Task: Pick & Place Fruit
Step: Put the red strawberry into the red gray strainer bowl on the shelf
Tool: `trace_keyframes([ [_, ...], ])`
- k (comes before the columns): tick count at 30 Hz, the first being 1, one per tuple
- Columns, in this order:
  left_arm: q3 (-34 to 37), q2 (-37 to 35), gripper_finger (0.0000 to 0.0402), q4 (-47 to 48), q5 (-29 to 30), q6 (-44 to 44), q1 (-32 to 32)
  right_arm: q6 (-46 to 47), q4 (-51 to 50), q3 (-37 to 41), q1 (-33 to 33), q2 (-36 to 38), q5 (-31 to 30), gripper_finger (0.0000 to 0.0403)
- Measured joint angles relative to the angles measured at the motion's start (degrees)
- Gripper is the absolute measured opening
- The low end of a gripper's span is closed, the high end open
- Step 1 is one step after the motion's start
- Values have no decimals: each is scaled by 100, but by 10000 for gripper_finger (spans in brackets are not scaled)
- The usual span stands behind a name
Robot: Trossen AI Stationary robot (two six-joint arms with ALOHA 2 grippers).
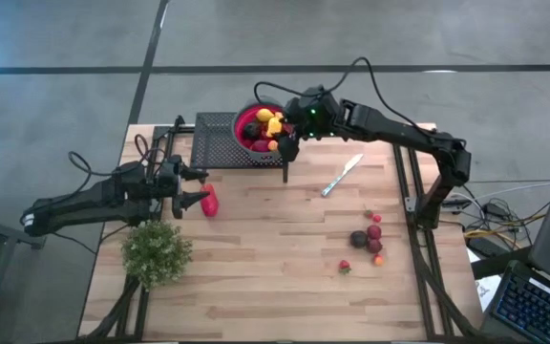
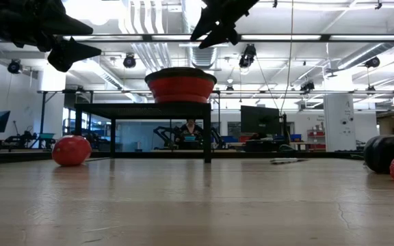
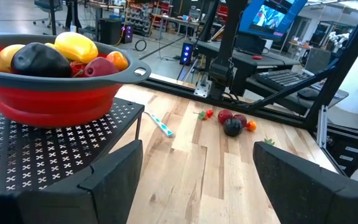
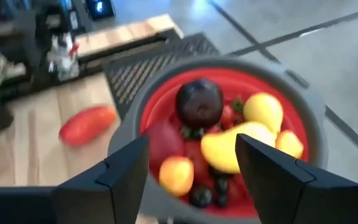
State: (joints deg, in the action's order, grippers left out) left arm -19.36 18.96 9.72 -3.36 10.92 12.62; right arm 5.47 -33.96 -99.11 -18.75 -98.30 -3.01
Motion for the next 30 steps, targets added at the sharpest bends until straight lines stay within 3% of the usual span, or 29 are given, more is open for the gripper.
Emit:
trace_keyframes([
  [8,0,0,312,-1,0,0,0,-422,-906,2,459,223,0,220],
  [17,0,-2,312,-2,0,0,0,-617,-1664,5,1524,310,2,188],
  [30,1,-2,312,-2,0,2,-2,244,-2807,343,3094,308,0,177],
])
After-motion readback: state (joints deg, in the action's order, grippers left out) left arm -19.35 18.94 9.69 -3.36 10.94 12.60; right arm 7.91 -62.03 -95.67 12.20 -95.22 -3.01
